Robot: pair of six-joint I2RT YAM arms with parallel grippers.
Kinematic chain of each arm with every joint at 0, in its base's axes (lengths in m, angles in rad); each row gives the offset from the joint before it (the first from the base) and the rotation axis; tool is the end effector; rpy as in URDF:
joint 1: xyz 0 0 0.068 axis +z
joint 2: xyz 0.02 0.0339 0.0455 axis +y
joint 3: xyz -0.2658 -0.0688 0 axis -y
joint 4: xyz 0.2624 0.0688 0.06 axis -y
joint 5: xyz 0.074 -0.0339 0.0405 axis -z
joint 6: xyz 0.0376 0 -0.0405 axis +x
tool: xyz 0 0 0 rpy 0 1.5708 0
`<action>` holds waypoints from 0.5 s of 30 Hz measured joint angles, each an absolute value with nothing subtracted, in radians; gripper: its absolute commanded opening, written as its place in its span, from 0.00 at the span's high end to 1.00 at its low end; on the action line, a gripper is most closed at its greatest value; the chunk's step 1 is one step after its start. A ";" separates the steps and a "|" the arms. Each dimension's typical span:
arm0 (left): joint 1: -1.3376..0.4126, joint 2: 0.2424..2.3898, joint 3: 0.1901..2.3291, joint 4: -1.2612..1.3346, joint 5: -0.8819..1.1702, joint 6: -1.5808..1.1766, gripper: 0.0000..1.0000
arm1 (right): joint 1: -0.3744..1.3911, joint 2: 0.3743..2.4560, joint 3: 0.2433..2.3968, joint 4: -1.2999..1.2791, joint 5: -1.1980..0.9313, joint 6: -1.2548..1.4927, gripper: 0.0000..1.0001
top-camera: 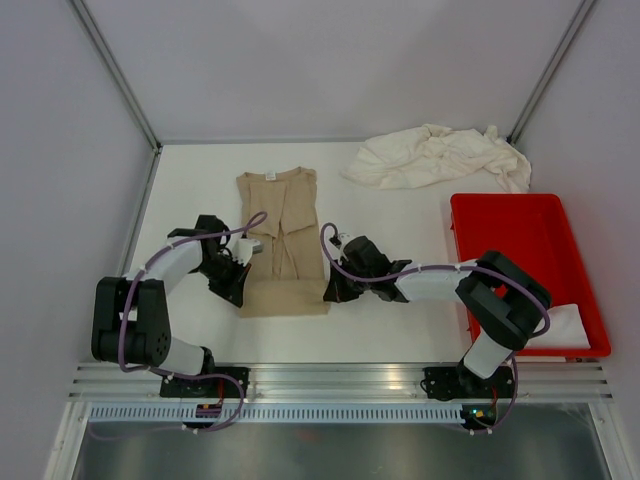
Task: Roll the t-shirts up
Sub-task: Roll the tshirt
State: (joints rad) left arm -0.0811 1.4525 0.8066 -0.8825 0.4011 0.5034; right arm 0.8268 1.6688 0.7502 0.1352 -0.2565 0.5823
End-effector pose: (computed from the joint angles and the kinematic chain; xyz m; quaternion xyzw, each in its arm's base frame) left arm 0.2369 -0.0340 0.1589 0.2863 0.9370 -0.1904 0.0621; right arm 0.2172 0.2501 0.1280 -0.1604 0.9031 0.3364 0.2134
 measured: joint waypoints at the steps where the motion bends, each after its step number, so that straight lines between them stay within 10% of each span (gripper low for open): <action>1: -0.081 1.452 0.807 -0.884 0.401 0.503 0.98 | 0.819 1.669 0.741 0.144 -0.260 0.585 1.00; 9: -0.081 1.452 0.813 -0.888 0.369 0.505 0.98 | 0.794 1.642 0.720 0.155 -0.270 0.574 1.00; 12: -0.081 1.452 0.834 -0.892 0.359 0.515 0.58 | 0.794 1.640 0.720 0.155 -0.273 0.570 0.98; 15: -0.081 1.447 0.867 -0.918 0.340 0.522 0.49 | 0.794 1.639 0.720 0.150 -0.272 0.567 0.94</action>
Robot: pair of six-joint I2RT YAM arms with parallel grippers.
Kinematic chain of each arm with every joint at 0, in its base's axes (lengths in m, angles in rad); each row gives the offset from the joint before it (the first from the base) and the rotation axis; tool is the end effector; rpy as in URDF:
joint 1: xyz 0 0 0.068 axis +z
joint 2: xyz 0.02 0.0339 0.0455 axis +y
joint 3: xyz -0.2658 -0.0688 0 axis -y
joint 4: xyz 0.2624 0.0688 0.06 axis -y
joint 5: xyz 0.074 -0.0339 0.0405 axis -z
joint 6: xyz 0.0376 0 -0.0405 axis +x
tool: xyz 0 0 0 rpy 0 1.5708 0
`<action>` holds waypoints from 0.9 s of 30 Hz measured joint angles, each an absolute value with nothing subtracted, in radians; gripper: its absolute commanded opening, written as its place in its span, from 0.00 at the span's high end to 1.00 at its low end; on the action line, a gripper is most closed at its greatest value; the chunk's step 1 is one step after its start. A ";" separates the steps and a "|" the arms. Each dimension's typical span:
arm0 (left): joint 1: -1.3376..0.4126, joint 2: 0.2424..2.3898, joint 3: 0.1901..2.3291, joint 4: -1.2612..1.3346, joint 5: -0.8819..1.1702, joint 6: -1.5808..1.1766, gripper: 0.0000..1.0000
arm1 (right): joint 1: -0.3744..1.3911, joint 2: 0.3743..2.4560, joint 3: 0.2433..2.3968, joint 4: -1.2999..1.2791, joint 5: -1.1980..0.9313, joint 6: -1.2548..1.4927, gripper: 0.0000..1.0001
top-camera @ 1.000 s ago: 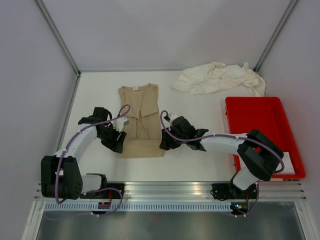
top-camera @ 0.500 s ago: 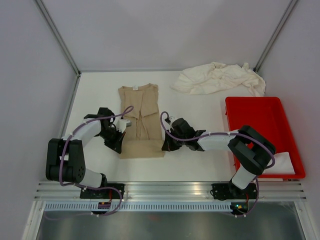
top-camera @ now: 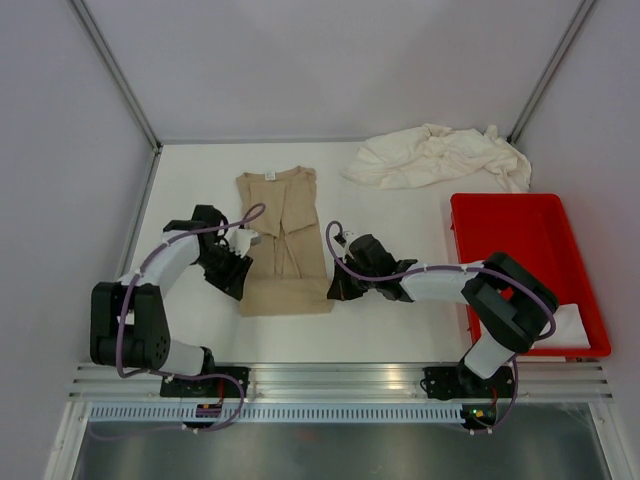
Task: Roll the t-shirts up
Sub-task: Roll the tshirt
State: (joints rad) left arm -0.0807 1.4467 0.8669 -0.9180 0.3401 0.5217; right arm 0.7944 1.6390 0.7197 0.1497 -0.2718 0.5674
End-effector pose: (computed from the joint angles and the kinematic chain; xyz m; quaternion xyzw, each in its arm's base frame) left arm 0.2457 -0.0325 0.1745 0.2981 0.9387 -0.1572 0.0721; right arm 0.2199 0.2383 0.1297 -0.1558 0.9005 0.3402 0.2217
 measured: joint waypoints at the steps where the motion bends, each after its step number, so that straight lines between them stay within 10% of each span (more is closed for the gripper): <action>1: -0.081 1.436 0.883 -0.931 0.336 0.524 0.46 | 0.794 1.637 0.720 0.148 -0.271 0.566 0.94; 13: -0.139 1.100 1.035 -0.979 0.470 0.589 0.35 | 0.794 1.634 0.734 0.118 -0.248 0.524 0.81; 27: -0.266 1.393 0.881 -0.814 0.421 0.558 0.49 | 0.794 1.431 0.721 0.102 -0.215 0.374 0.58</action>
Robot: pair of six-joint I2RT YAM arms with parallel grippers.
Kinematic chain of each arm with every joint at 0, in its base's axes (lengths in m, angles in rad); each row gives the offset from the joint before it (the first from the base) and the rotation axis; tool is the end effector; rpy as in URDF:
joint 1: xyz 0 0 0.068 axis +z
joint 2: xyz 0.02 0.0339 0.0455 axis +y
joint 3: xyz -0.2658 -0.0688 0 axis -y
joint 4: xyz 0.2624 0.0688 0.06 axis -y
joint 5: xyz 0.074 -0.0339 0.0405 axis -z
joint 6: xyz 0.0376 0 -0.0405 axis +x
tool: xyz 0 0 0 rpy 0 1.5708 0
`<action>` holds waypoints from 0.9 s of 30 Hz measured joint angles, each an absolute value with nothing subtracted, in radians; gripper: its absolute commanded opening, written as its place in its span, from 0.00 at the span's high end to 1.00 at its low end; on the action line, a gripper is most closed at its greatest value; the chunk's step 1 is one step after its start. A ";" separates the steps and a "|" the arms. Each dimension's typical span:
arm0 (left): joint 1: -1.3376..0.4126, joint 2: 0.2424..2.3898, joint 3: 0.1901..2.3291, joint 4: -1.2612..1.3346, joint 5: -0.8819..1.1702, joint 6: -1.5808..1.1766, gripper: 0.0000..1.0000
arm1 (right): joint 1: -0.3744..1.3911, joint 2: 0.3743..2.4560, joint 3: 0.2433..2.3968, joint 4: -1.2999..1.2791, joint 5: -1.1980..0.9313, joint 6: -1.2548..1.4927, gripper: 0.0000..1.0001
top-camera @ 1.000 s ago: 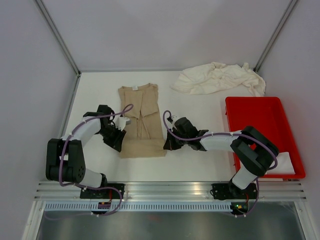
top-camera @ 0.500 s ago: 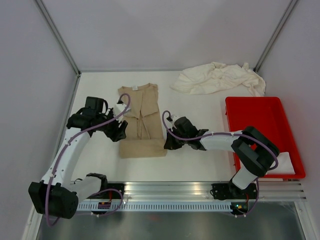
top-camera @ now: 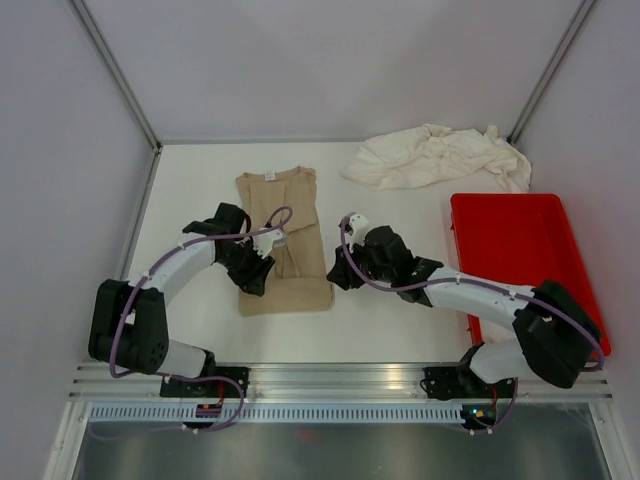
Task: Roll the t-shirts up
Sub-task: Roll the tshirt
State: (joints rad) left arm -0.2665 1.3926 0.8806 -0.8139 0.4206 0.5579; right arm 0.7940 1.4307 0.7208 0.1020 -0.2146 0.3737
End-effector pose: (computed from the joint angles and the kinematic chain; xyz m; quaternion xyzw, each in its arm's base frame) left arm 0.2442 -0.0826 0.1938 0.4122 0.8791 -0.1877 0.1483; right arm 0.2129 0.2280 0.1879 -0.2323 0.8515 0.3330 0.3318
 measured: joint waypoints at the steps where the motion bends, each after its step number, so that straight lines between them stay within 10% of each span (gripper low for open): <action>1: -0.261 1.416 0.886 -0.806 0.420 0.554 0.50 | 0.796 1.393 0.716 0.112 -0.207 0.342 0.56; 23: -0.254 1.529 0.891 -0.778 0.428 0.532 0.50 | 1.201 1.621 0.702 0.192 0.253 -0.541 0.39; 26: -0.253 1.529 0.891 -0.779 0.433 0.532 0.49 | 1.201 1.662 0.719 0.206 0.264 -0.570 0.45; 27: -0.253 1.529 0.891 -0.779 0.437 0.532 0.48 | 1.201 1.676 0.733 0.207 0.264 -0.573 0.62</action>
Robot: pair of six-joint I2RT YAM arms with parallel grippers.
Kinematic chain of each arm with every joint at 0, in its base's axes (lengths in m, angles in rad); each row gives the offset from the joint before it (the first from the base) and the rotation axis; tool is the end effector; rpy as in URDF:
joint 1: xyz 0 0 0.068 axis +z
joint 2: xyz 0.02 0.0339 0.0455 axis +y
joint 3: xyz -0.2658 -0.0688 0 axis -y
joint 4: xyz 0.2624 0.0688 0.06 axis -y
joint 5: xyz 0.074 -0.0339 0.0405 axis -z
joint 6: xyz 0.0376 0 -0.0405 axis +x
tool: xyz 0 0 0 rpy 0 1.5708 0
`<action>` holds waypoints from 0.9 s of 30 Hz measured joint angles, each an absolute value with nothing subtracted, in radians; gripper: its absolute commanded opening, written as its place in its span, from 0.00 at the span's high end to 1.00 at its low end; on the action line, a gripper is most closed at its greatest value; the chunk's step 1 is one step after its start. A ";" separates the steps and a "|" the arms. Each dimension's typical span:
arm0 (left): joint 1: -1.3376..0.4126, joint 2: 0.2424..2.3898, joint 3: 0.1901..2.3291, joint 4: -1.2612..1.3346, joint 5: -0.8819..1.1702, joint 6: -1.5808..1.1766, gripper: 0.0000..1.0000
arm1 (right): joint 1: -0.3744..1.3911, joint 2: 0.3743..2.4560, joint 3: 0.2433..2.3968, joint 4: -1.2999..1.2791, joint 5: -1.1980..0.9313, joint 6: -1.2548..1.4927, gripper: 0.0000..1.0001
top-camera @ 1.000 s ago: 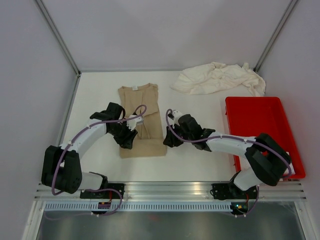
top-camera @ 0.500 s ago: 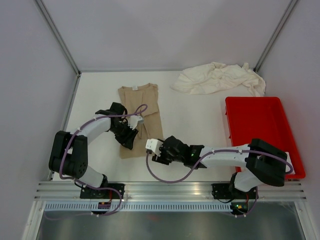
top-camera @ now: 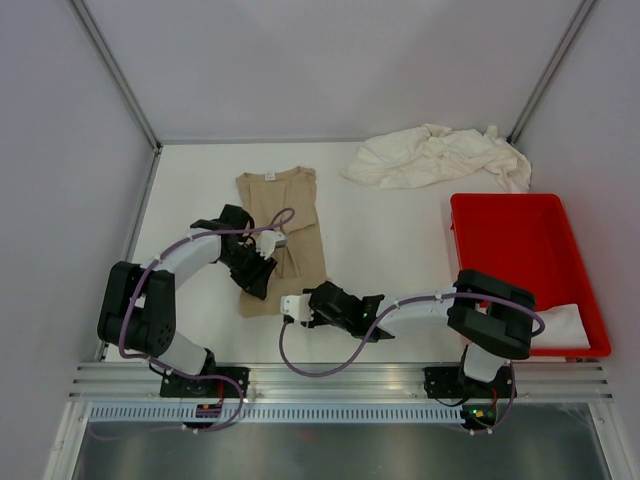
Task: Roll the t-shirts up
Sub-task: Roll the tshirt
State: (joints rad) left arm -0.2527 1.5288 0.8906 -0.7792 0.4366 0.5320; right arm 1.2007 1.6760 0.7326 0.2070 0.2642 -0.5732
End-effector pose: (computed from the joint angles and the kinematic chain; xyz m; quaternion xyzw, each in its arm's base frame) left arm 0.2592 -0.0834 0.1641 0.3875 0.8931 -0.2034 0.1041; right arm 0.1293 0.3062 0.1265 -0.6688 0.6139 0.0094 0.4192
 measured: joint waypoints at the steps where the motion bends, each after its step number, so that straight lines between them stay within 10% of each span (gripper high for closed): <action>1: -0.253 1.529 0.891 -0.780 0.440 0.532 0.46 | 1.201 1.690 0.744 0.206 0.265 -0.578 0.71; 6: -0.253 1.497 0.902 -0.836 0.466 0.558 0.39 | 1.180 1.711 0.778 0.160 0.228 -0.520 0.94; 24: -0.400 1.193 0.836 -0.963 0.450 0.883 0.18 | 0.978 1.594 0.788 0.001 -0.268 -0.159 0.97; 27: -0.423 1.192 0.830 -0.979 0.447 0.907 0.00 | 0.933 1.594 0.788 -0.001 -0.326 -0.099 0.97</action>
